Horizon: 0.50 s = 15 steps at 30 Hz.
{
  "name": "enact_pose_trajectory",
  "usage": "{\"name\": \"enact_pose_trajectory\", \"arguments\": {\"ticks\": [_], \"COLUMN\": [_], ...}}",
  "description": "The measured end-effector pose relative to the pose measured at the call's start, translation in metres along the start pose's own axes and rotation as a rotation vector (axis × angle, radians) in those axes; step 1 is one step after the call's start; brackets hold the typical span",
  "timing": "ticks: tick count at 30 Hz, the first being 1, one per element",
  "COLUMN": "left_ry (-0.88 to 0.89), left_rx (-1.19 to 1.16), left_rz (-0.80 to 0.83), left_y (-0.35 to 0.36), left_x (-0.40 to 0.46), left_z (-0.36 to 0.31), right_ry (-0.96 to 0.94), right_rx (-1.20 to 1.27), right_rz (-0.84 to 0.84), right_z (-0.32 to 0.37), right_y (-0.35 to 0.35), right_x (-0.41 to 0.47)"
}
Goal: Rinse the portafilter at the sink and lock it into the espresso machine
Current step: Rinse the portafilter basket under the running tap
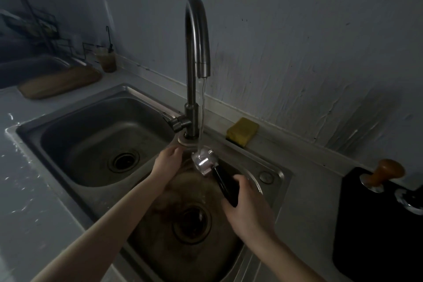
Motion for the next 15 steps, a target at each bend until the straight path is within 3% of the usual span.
{"name": "enact_pose_trajectory", "arguments": {"ticks": [3, 5, 7, 10, 13, 15], "left_ry": [-0.044, -0.088, -0.176, -0.253, -0.33, -0.281], "left_rx": [-0.136, -0.328, -0.554, -0.67, -0.78, -0.853], "left_rz": [0.115, 0.2, 0.268, 0.359, 0.43, 0.45], "left_y": [0.012, 0.022, 0.032, 0.043, 0.051, 0.049], "left_x": [-0.006, -0.012, -0.013, -0.009, -0.017, -0.018], "left_z": [0.0, 0.0, 0.008, 0.022, 0.023, 0.013], "right_ry": [-0.048, -0.015, 0.082, 0.236, 0.305, 0.369], "right_rx": [-0.074, 0.01, 0.307, 0.832, 1.069, 1.168], "right_rz": [-0.057, -0.014, 0.075, 0.298, 0.491, 0.551], "right_z": [0.005, 0.003, -0.004, -0.005, 0.0, 0.003], "right_y": [-0.003, 0.004, 0.017, 0.039, 0.053, 0.058], "right_x": [0.002, 0.005, 0.005, -0.001, -0.007, -0.01]}}
Point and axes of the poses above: each hand's wrist, its own x-axis towards the middle knuckle, its own y-axis out of the palm, z = x × y, the point moved 6 cm from there along x, towards the middle knuckle, and after that the axes turned 5 degrees about z, right-handed, at the moved point
